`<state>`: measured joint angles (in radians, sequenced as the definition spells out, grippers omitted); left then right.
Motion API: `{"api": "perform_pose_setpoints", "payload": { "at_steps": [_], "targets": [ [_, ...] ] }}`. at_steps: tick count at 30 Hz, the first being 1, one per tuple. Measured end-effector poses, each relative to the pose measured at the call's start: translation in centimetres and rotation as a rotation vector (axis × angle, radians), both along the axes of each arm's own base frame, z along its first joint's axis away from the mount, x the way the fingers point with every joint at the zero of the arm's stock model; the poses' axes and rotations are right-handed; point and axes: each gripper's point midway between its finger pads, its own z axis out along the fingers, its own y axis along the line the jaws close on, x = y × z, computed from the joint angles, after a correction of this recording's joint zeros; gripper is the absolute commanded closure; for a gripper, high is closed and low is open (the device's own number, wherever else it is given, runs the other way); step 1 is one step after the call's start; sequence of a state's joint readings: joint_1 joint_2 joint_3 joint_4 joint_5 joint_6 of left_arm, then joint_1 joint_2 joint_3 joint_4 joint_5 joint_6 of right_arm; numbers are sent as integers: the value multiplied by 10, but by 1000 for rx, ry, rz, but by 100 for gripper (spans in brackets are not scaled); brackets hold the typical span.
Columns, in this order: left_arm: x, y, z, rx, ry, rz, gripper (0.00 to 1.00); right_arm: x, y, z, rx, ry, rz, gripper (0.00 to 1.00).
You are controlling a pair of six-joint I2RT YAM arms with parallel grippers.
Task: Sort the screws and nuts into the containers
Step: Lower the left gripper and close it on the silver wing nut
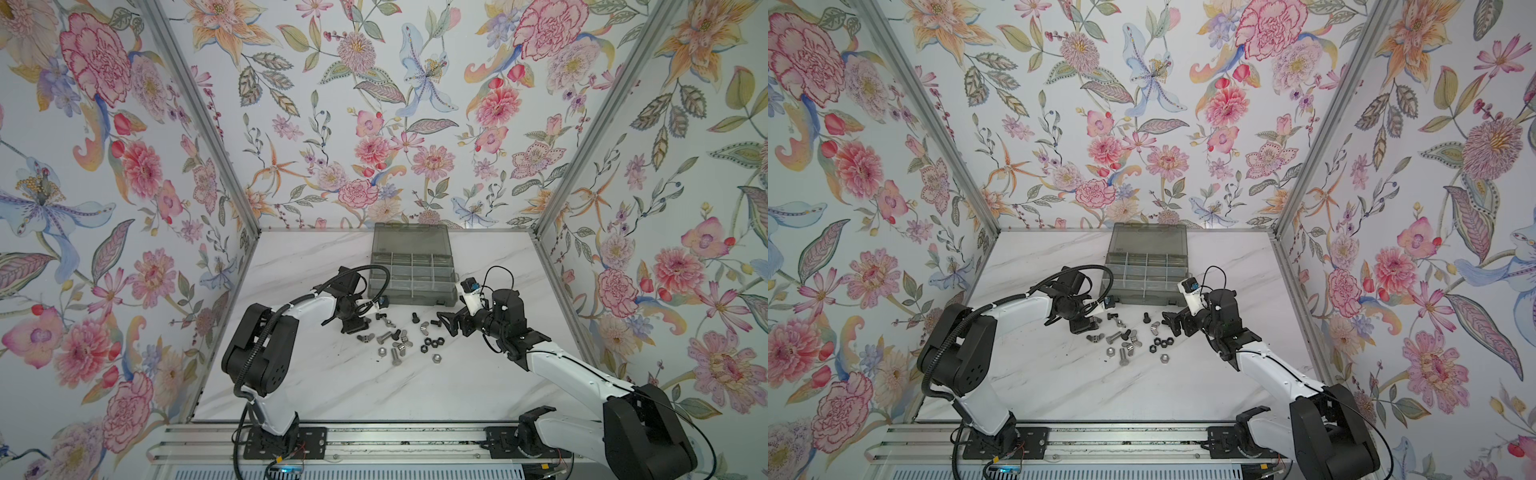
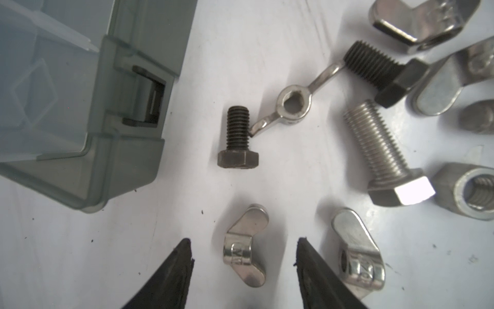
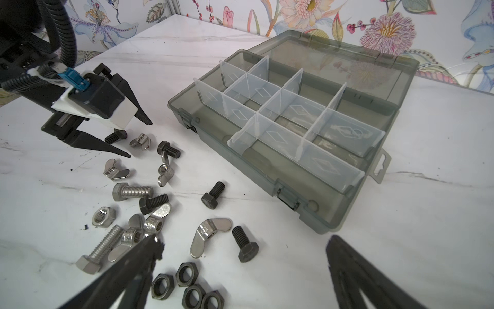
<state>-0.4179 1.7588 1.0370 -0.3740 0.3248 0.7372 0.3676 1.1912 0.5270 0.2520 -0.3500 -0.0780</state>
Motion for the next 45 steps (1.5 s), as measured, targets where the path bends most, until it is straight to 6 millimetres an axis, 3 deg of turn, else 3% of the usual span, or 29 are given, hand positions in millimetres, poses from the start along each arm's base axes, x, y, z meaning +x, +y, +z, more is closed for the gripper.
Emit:
{"api": "perform_pose_setpoints", "payload": {
  "at_steps": [26, 33, 38, 41, 45],
  "targets": [
    [3, 5, -12, 35, 29, 6, 57, -1, 1, 0, 4, 4, 3, 0],
    [4, 5, -13, 41, 35, 7, 75, -1, 1, 0, 4, 4, 3, 0],
    [6, 4, -13, 43, 46, 11, 82, -1, 1, 0, 4, 4, 3, 0],
    [9, 3, -13, 43, 50, 17, 99, -1, 1, 0, 5, 6, 2, 0],
    [9, 0, -12, 24, 60, 21, 100, -1, 1, 0, 6, 5, 2, 0]
  ]
}}
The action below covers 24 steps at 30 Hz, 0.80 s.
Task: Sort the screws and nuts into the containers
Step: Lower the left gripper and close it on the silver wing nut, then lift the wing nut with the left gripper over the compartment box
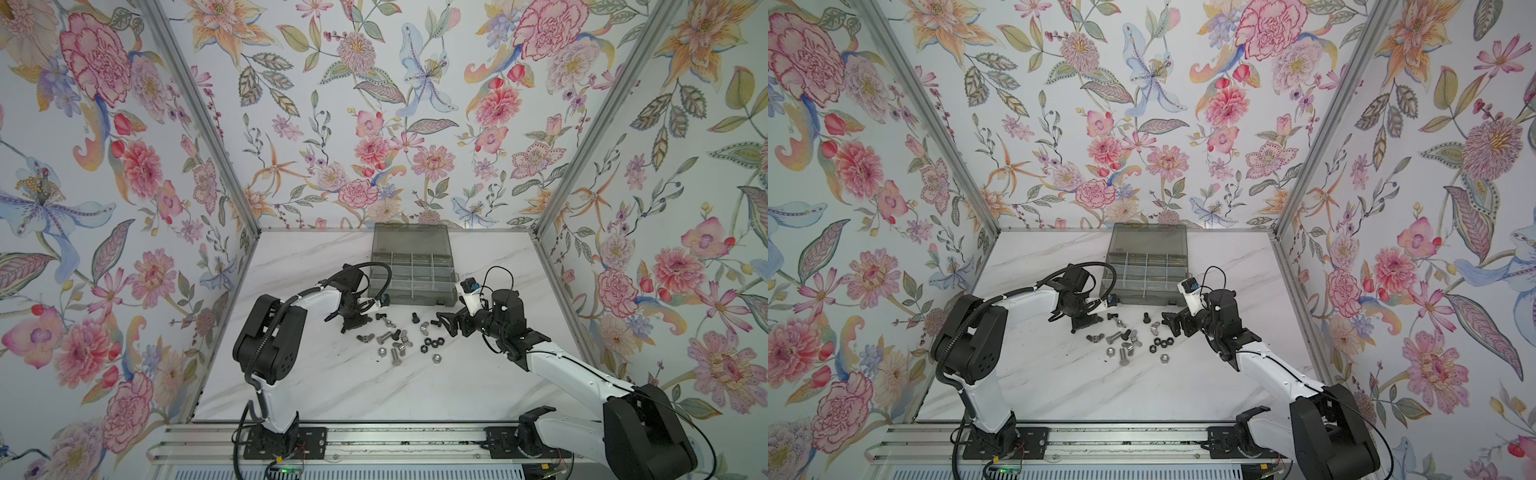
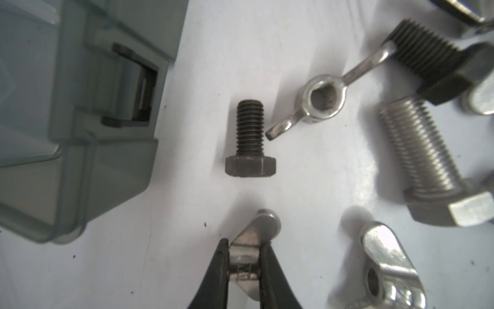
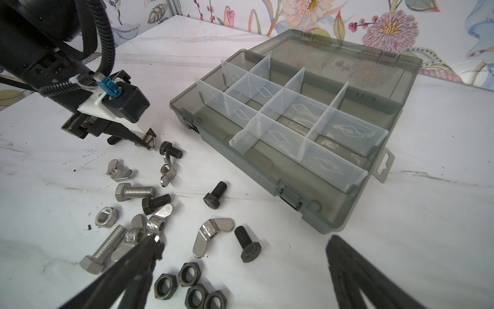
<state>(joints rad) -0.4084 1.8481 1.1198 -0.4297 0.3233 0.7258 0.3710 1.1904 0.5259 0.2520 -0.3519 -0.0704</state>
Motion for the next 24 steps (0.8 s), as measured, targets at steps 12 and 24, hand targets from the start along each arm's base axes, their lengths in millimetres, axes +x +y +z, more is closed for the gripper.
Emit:
{"api": "perform_pose_setpoints", "payload": {
  "at_steps": [12, 24],
  "targets": [
    [12, -26, 75, -229, -79, -16, 100, -2, 0, 2, 4, -4, 4, 0],
    [81, -30, 135, -391, -333, 88, 100, -2, 3, 4, 21, -2, 9, 1]
  ]
}}
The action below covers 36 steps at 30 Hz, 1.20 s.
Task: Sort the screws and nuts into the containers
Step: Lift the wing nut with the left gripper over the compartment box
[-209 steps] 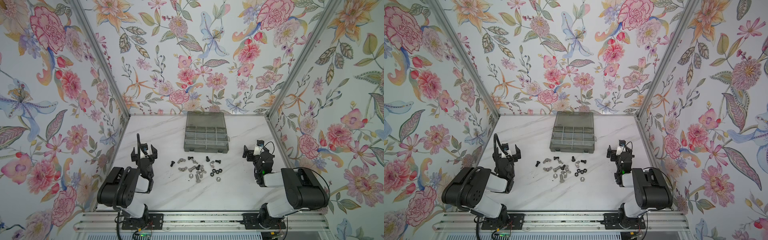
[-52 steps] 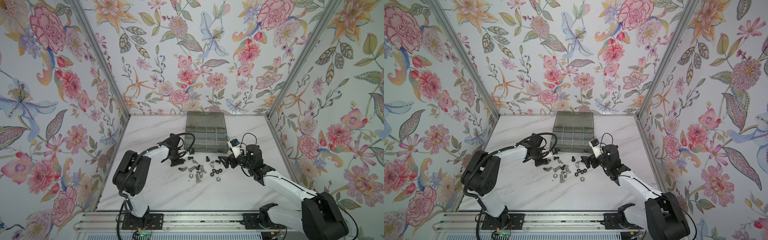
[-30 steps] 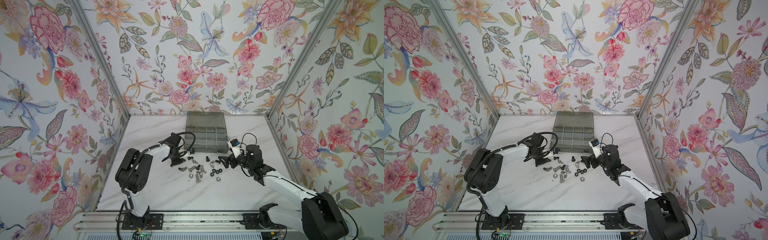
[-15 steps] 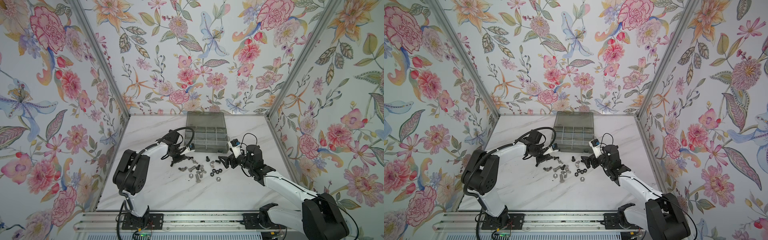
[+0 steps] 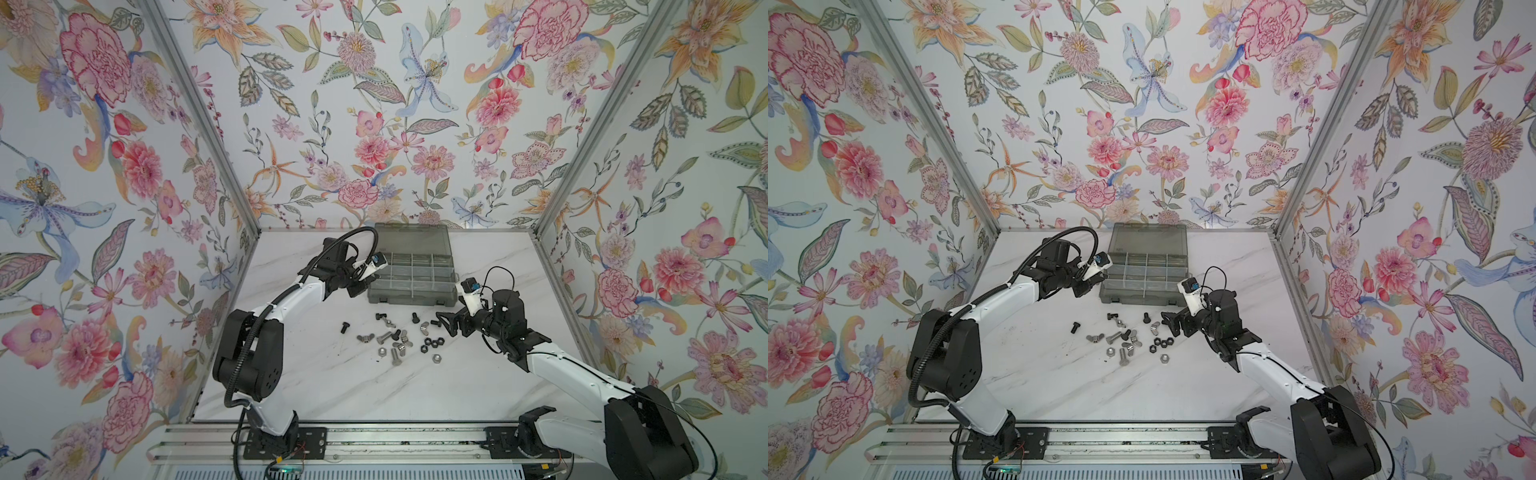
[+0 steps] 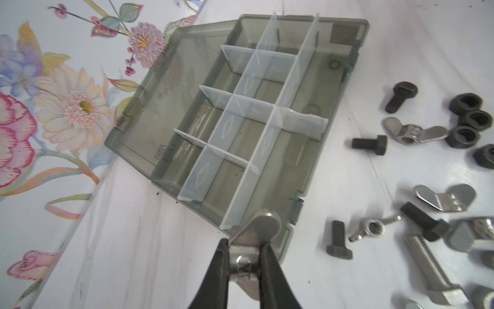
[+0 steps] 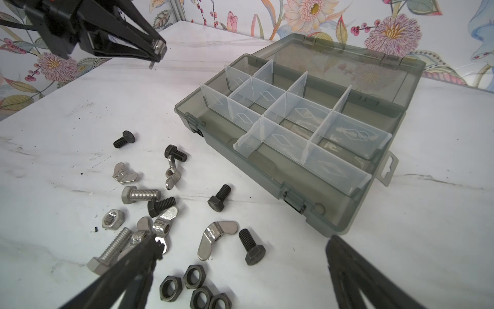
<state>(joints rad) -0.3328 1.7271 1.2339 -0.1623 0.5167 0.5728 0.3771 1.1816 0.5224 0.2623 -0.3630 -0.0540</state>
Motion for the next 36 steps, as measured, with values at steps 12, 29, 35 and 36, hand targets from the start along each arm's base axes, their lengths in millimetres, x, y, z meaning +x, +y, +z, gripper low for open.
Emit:
{"api": "perform_pose_setpoints", "payload": {
  "at_steps": [12, 29, 35, 36],
  "targets": [
    [58, -20, -17, -129, -2, 98, 100, -1, 1, 2, 2, -4, 1, 1],
    [78, -27, -31, -241, 0, 164, 88, -7, 1, 3, 3, -8, 1, 0],
    [73, -25, -45, -240, 41, 178, 79, -8, 0, 0, 0, -3, 1, 0],
    [73, -25, -46, -240, 43, 179, 78, -9, 0, 0, 0, -1, 1, 0]
  ]
}}
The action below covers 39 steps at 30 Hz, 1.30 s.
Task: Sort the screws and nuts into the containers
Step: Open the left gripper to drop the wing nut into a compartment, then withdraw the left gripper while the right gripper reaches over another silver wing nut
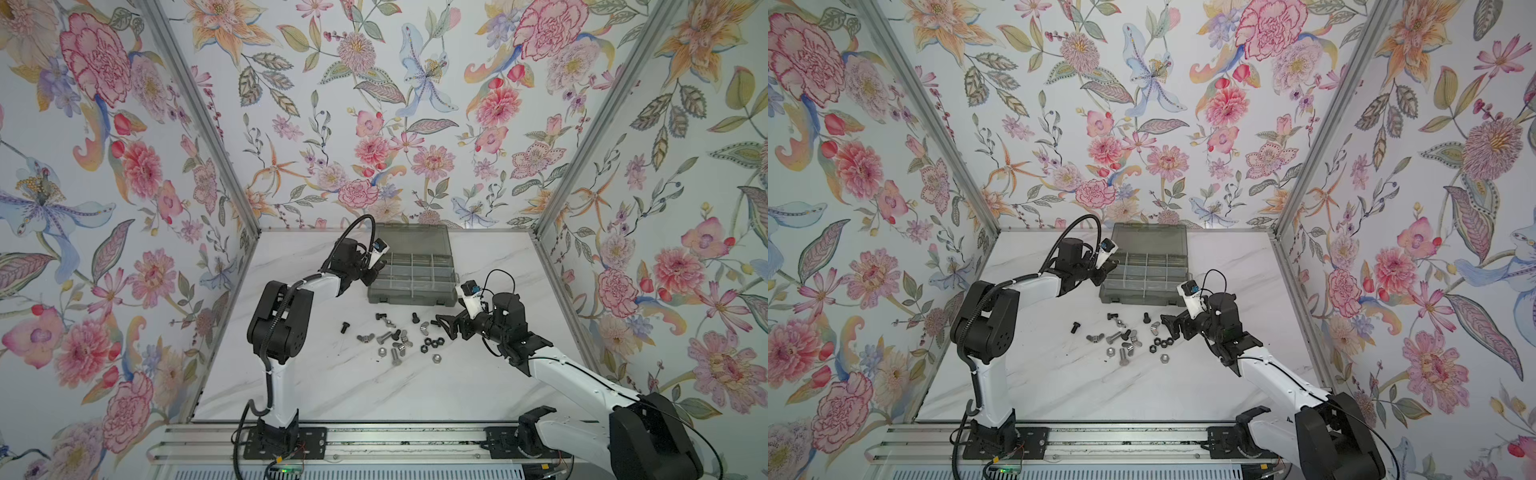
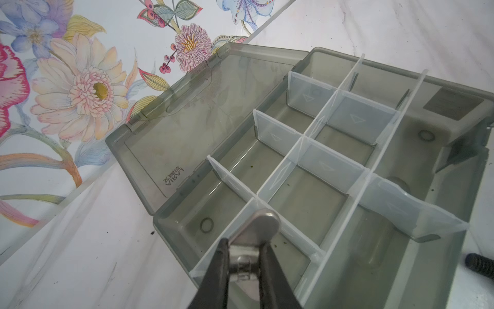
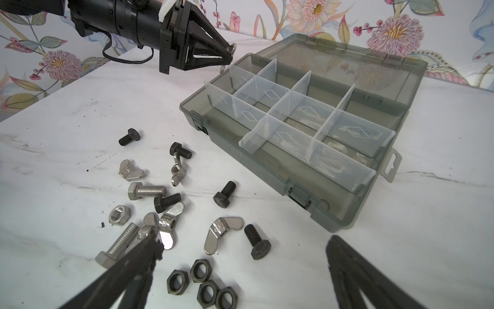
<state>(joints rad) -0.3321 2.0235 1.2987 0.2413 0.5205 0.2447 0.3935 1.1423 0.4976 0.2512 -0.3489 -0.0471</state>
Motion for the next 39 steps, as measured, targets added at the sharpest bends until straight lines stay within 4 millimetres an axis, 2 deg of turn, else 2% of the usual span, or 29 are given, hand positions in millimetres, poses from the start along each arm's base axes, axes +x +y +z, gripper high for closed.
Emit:
{"api": "perform_pose_setpoints", "payload": {
  "at_steps": [2, 9, 13, 17, 21, 24, 27, 28, 31, 34, 39],
  "targets": [
    [0, 0, 0, -1, 3, 1, 75, -1, 0, -1, -1, 3, 0, 0],
    [-1, 0, -1, -13, 17, 11, 49, -1, 0, -2, -2, 4, 0, 0],
    [-2, 1, -3, -13, 21, 12, 47, -1, 0, -1, -1, 2, 0, 0],
    [-4, 2, -6, -13, 29, 15, 39, -2, -1, 5, 6, -15, 0, 0],
    [-19, 7, -3, -18, 43, 22, 29, -3, -1, 6, 7, -16, 3, 0],
    [-33, 12, 15, -38, 29, 32, 25, -5, 2, 5, 0, -10, 20, 0],
    [-44, 16, 41, -88, 20, 58, 14, -5, 13, 10, -6, -19, 69, 0],
    [-45, 18, 48, -109, 27, 69, 1, -5, 18, 13, -9, -22, 94, 0],
    [-51, 23, 60, -188, 99, 108, 1, 0, 38, 26, -14, -48, 179, 0],
    [-56, 31, 49, -234, 209, 158, 1, 8, 64, 42, -36, -87, 274, 0],
    [-86, 45, 4, -259, 392, 241, 1, 18, 110, 51, -100, -139, 423, 0]
  ]
}}
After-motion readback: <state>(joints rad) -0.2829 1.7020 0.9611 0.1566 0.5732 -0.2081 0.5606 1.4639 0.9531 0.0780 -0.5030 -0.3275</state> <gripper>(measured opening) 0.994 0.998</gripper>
